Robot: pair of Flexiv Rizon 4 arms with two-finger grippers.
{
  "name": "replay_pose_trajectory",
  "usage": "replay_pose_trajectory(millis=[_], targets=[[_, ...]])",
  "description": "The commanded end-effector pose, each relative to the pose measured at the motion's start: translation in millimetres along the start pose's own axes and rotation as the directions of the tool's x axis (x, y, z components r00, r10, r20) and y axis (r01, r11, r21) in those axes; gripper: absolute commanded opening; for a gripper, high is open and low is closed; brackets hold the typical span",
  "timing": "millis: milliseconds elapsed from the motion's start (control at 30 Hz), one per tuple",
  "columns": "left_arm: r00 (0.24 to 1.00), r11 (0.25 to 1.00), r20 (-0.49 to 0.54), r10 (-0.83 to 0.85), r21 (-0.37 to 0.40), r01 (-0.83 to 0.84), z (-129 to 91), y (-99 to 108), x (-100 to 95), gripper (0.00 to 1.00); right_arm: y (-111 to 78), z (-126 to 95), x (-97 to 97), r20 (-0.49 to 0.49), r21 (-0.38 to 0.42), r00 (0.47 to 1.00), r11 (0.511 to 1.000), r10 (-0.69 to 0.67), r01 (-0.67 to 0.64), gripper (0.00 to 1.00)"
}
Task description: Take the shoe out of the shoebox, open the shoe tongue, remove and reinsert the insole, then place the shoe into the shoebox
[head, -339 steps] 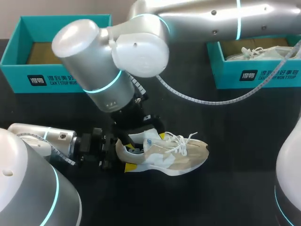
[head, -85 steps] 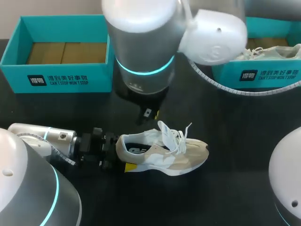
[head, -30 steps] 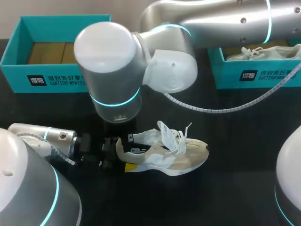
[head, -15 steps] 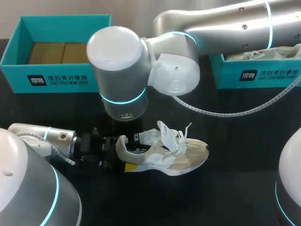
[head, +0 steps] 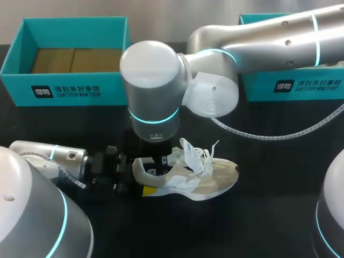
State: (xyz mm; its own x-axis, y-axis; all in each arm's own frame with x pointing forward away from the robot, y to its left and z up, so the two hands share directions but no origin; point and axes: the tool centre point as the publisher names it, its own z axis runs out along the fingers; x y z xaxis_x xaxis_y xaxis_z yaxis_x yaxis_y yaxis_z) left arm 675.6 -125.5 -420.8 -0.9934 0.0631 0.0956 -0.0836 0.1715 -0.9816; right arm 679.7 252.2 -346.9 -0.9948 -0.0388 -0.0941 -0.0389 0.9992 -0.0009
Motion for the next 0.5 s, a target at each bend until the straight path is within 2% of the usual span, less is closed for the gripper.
replay_pose_trajectory(millis=[33, 500], targets=[[1.0, 1.0, 0.002, 0.0, 0.0, 0.0, 3.0, 3.8, -0.6, 0.0, -2.1, -0.3, 1.0, 0.003, -0.003, 1.0, 1.0, 0.001, -0.001, 0.0], [1.0, 1.0, 0.002, 0.0, 0.0, 0.0, 3.0, 3.8, -0.6, 0.0, -2.7, 3.7, 0.0, 0.003, -0.002, 1.0, 1.0, 0.0, 0.0, 0.0]])
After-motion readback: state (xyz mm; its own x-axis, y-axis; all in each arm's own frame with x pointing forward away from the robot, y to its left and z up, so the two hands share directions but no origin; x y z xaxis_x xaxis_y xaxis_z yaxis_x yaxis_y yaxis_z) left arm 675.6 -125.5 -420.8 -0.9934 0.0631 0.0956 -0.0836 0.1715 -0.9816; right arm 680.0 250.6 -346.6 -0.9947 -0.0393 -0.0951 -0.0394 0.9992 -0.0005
